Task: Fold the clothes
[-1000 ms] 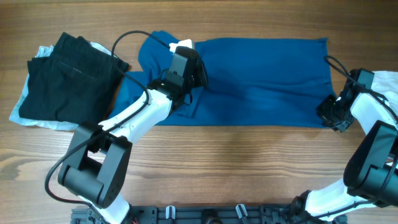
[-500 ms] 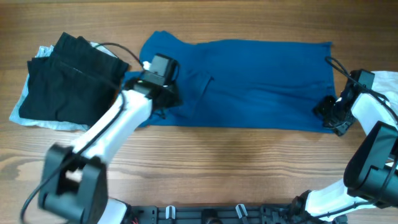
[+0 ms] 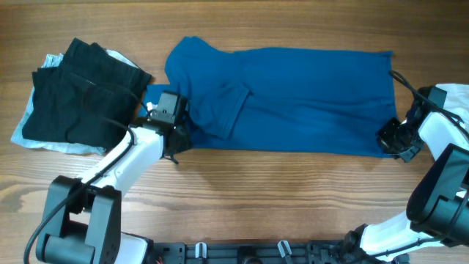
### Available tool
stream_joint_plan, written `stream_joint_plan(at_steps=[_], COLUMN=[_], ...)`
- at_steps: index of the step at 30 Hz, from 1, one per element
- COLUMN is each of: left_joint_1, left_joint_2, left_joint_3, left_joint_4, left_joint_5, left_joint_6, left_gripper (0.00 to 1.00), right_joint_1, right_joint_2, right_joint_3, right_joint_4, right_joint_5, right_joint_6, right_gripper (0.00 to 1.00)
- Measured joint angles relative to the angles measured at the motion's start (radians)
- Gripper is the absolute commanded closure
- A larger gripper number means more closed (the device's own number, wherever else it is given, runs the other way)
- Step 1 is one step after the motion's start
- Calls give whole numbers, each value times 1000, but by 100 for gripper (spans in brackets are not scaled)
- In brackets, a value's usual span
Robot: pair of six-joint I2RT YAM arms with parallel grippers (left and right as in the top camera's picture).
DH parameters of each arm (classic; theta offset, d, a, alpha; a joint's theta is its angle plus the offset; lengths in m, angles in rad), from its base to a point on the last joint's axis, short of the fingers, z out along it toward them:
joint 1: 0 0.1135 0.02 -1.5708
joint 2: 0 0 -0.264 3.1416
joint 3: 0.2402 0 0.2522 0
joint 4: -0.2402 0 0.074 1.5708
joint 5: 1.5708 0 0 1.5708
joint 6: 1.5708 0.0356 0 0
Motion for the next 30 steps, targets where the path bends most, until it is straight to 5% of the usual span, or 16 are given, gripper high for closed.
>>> stream_joint_plan(at_steps=[5, 20, 25, 30], left_joint_1=[-1, 92, 92, 92], left_joint_2=[-14, -117, -387, -410], left_joint_3=[-76, -111, -117, -115], left_joint_4=[94, -142, -1, 127], left_joint_5=[-18, 13, 29, 32], left_joint_6=[0, -121, -74, -15], left_gripper=[41, 43, 47, 63], right_joint_1=[1, -134, -134, -135], right_joint_2=[0, 0, 0, -1], right_joint_3=[1, -5, -5, -6], right_joint_4=[-51, -145, -141, -138], right_joint_5=[13, 59, 58, 55], right_joint_6=[1, 69, 69, 68], right_gripper=[84, 84, 83, 84])
